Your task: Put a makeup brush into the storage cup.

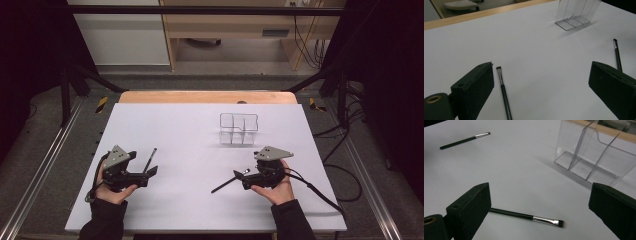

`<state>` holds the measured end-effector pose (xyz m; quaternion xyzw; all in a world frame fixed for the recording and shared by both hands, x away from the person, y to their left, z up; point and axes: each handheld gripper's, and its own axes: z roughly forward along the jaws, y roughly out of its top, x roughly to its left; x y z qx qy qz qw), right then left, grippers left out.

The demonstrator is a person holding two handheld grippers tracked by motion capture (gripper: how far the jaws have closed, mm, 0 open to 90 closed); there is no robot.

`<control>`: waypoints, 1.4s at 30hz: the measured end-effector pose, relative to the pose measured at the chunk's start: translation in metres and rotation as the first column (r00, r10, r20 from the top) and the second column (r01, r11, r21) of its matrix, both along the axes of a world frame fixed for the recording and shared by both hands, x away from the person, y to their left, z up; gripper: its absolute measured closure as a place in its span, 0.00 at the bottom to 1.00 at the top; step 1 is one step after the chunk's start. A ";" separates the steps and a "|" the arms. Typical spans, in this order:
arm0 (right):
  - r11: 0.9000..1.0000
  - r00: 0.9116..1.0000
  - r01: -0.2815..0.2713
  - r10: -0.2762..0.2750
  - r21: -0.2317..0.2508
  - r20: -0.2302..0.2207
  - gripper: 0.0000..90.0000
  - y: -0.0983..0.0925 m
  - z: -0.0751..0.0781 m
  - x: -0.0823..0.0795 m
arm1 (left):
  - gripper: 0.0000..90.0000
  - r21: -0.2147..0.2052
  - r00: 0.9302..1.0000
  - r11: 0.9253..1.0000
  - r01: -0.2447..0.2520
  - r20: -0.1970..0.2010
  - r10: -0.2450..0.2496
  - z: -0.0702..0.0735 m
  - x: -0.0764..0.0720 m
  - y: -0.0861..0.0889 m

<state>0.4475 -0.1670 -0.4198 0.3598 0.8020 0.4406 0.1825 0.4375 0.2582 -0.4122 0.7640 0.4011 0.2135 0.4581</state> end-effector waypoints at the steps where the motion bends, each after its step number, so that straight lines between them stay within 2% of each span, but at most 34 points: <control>1: 1.000 1.000 -0.005 0.005 -0.004 -0.005 0.05 0.002 -0.002 0.001 | 0.06 0.001 1.000 1.000 0.000 0.000 0.000 0.000 0.000 0.000; 15: 0.994 0.996 -0.068 0.062 -0.082 -0.071 0.04 0.021 -0.020 0.005 | 0.06 -0.004 1.000 1.000 -0.005 0.007 0.005 0.002 0.000 0.001; 22: 0.992 0.993 -0.085 0.075 -0.099 -0.095 0.04 0.028 -0.029 0.008 | 0.06 -0.004 1.000 1.000 -0.006 0.006 0.006 0.002 0.000 0.001; 32: 0.978 0.980 -0.137 0.111 -0.155 -0.162 0.06 0.038 -0.045 0.011 | 0.06 -0.003 1.000 1.000 -0.002 0.006 0.002 0.002 0.000 0.001; 37: 0.967 0.973 -0.160 0.121 -0.198 -0.195 0.06 0.044 -0.055 0.013 | 0.06 0.000 1.000 1.000 -0.001 0.007 0.001 0.002 0.000 0.001; 42: 0.961 0.972 -0.174 0.132 -0.216 -0.196 0.07 0.047 -0.060 0.014 | 0.06 0.001 1.000 1.000 0.001 0.007 -0.001 0.002 -0.001 0.000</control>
